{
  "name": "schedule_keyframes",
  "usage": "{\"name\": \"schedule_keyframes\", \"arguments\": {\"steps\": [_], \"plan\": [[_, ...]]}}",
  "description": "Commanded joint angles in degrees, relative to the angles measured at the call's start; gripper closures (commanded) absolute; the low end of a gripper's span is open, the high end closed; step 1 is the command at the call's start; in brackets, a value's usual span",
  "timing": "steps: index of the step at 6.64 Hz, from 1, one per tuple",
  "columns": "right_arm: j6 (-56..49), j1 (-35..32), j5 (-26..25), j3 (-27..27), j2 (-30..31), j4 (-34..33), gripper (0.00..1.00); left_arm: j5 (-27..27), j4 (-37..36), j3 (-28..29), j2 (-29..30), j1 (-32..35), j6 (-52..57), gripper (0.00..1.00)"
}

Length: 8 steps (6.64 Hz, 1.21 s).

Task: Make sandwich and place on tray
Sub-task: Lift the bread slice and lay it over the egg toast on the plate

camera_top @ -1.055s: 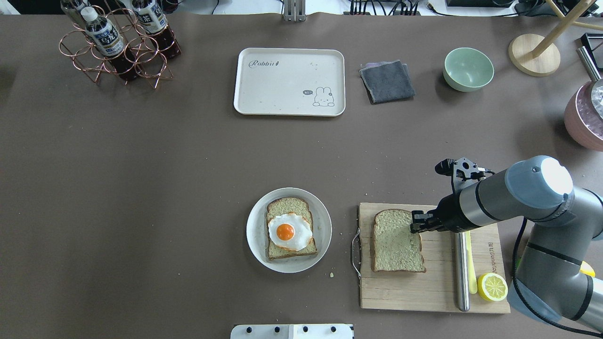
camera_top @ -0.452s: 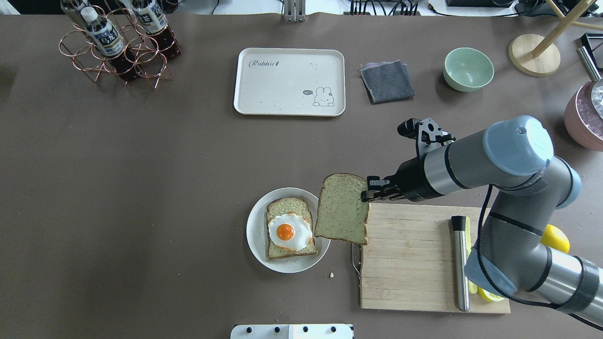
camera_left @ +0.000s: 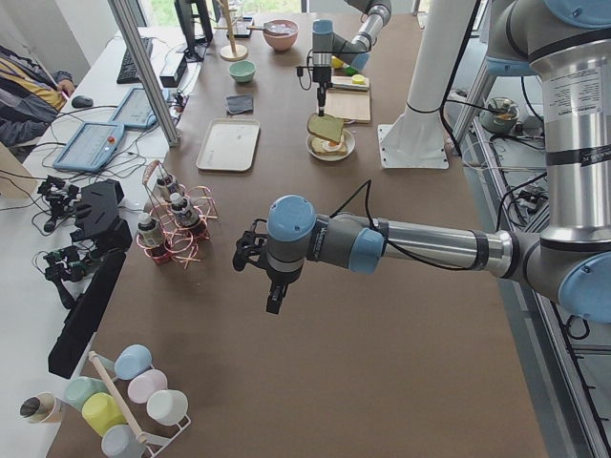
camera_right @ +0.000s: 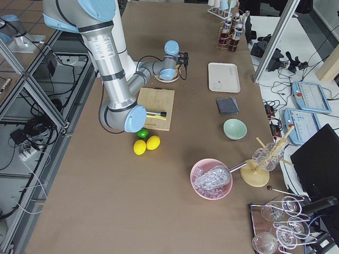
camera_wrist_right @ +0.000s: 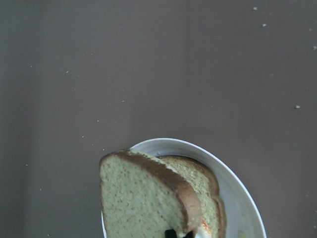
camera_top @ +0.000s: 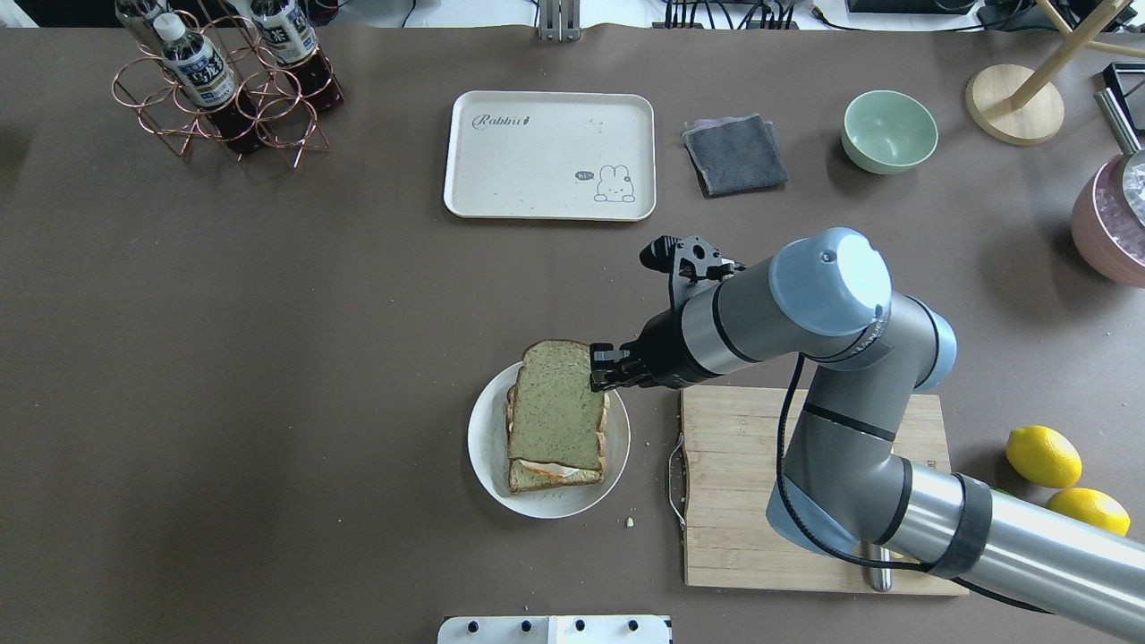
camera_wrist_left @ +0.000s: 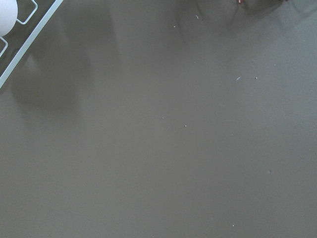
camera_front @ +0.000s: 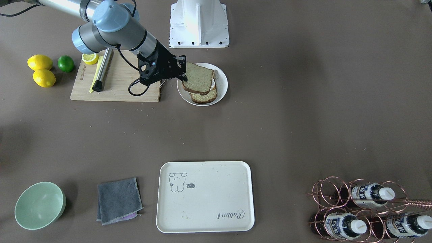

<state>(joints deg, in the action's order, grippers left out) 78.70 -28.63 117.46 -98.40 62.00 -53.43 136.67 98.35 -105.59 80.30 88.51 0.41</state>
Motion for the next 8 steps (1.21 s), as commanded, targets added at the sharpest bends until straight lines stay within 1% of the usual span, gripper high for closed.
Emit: {"name": "schedule_keyframes", "arguments": {"steps": [1,2,3,5,6,8], "plan": [[-6.8,1.6,-0.8,4.5,-3.6,-0.2,1.0,0.0,0.0,0.0,-0.1,0.0,0.0,0.02],[-12.4,1.5,0.3,5.8,-3.0,-0.4,1.0,0.0,0.0,0.0,-0.1,0.0,0.0,0.02],[-12.5,1.4,1.8,6.6,-3.6,-0.4,1.0,0.0,0.1,0.0,-0.7,0.0,0.0,0.02],[-12.3,-1.6,7.8,6.3,-3.6,-0.3,1.0,0.0,0.1,-0.1,-0.9,0.0,0.0,0.02],[-12.7,-1.8,8.1,6.6,-3.6,-0.4,1.0,0.0,0.1,-0.1,-0.9,0.0,0.0,0.02],[-12.2,-0.1,6.8,8.1,-3.6,-0.2,0.99,0.0,0.1,0.0,-1.0,0.0,0.1,0.02]]}}
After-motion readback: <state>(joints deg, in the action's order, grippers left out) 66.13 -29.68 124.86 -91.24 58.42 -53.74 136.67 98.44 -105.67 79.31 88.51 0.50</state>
